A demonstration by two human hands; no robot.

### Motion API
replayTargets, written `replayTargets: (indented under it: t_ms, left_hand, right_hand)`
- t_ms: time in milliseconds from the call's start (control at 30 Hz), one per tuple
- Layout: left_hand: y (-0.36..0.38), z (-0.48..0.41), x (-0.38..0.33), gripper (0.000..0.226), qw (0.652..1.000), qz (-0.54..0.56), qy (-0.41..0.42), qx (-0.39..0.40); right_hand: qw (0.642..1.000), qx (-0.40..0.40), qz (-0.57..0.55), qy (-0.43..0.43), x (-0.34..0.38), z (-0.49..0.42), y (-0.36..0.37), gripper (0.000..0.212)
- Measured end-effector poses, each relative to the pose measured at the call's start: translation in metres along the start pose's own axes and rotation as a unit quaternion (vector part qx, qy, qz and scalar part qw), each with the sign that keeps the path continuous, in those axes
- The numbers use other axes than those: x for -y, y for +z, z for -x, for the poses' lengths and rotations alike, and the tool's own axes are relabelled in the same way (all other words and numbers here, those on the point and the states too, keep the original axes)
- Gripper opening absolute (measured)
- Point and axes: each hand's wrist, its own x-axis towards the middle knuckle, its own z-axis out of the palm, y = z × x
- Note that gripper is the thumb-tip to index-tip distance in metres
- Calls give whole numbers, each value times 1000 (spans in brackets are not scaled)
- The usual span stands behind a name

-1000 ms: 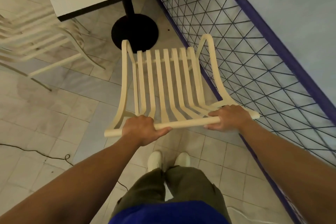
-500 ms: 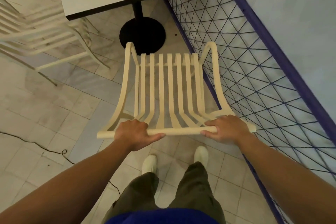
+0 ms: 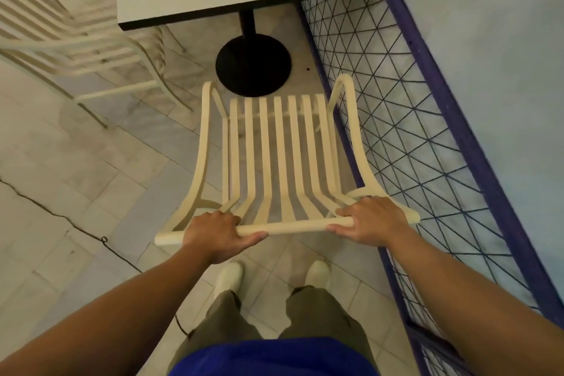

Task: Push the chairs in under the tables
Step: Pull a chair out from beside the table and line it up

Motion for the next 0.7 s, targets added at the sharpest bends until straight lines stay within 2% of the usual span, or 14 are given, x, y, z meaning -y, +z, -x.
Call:
replayTargets:
  t_ms: [300,533,700]
  left_hand:
    - [-6,-12,-42,108,999,3,-47,-9]
    - [-12,-16,-50,99,999,7,-53,-3]
    - [-6,-21,-46,109,999,14,-46,-17]
  right_hand:
    - [997,37,59,-35,-45,-15,-19,79]
    - [996,47,71,-33,-55,-23,-26,78]
    - [996,47,66,-21,-53,-23,-29,78]
